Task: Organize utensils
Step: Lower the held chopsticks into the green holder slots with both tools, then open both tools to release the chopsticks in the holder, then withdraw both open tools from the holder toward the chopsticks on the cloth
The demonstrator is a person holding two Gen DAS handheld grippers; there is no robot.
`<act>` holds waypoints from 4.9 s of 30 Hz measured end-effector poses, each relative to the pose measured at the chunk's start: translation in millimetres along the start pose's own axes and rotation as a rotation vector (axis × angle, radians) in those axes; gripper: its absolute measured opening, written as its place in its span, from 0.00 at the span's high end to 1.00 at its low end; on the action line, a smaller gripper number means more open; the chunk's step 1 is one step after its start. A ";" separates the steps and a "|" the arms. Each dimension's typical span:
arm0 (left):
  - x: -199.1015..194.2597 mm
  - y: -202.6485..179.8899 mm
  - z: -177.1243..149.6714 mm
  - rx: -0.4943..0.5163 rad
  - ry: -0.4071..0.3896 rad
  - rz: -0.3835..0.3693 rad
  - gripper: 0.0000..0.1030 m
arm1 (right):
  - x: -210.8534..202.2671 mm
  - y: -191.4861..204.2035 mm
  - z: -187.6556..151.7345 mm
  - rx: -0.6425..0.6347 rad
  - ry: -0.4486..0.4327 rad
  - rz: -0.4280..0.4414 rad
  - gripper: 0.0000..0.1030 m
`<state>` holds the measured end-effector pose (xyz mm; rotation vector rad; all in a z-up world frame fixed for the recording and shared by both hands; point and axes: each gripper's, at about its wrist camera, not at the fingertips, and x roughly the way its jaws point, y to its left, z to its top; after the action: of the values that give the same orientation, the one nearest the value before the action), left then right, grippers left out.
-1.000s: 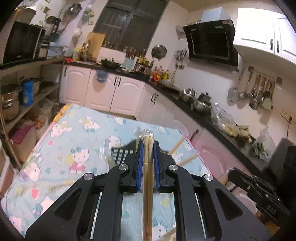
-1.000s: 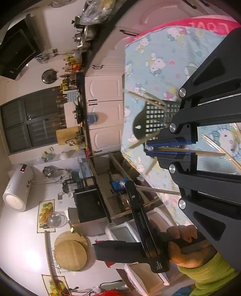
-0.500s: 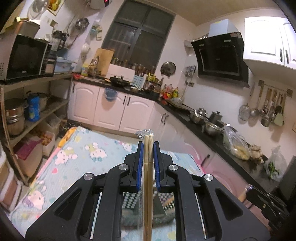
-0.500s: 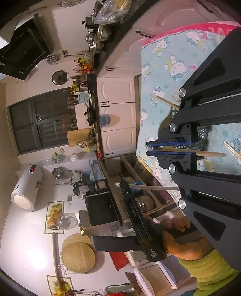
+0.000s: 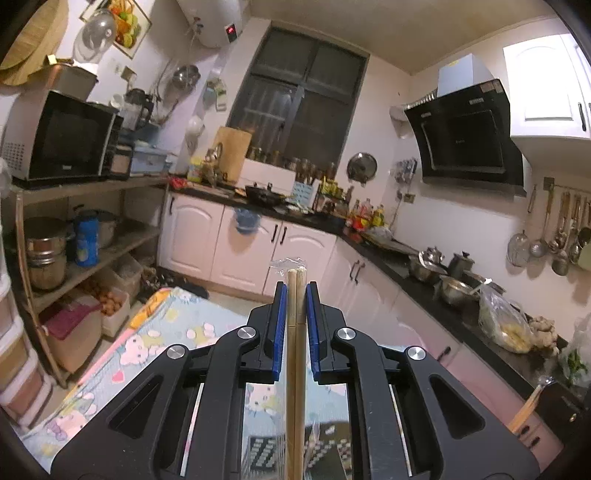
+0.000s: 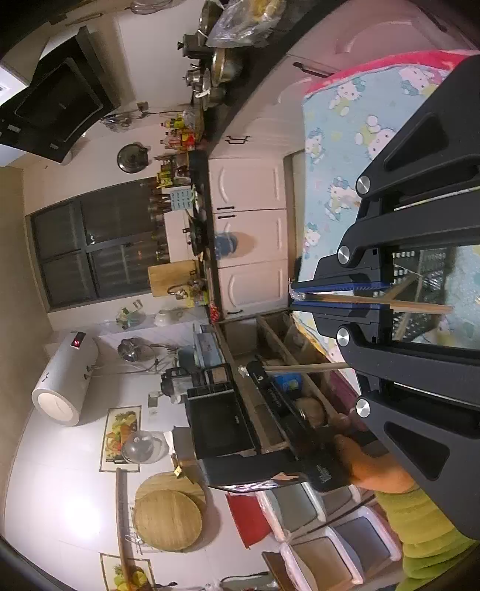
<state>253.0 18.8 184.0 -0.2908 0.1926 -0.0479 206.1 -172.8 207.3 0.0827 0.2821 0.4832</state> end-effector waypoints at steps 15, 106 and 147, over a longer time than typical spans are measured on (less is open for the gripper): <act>22.5 -5.2 -16.1 -0.006 -0.078 0.047 0.95 | 27.7 -14.5 16.4 -0.037 -0.054 -0.075 0.95; -55.5 25.1 -71.2 -0.059 0.173 -0.093 0.27 | -3.9 -15.4 -84.3 0.062 0.107 -0.153 0.52; -119.8 50.6 -129.4 -0.026 0.297 -0.063 0.11 | -53.3 3.7 -141.8 0.043 0.214 -0.153 0.43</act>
<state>111.2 39.9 69.5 -0.3150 0.4791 -0.1511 118.6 -192.9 85.2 0.0510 0.5052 0.3337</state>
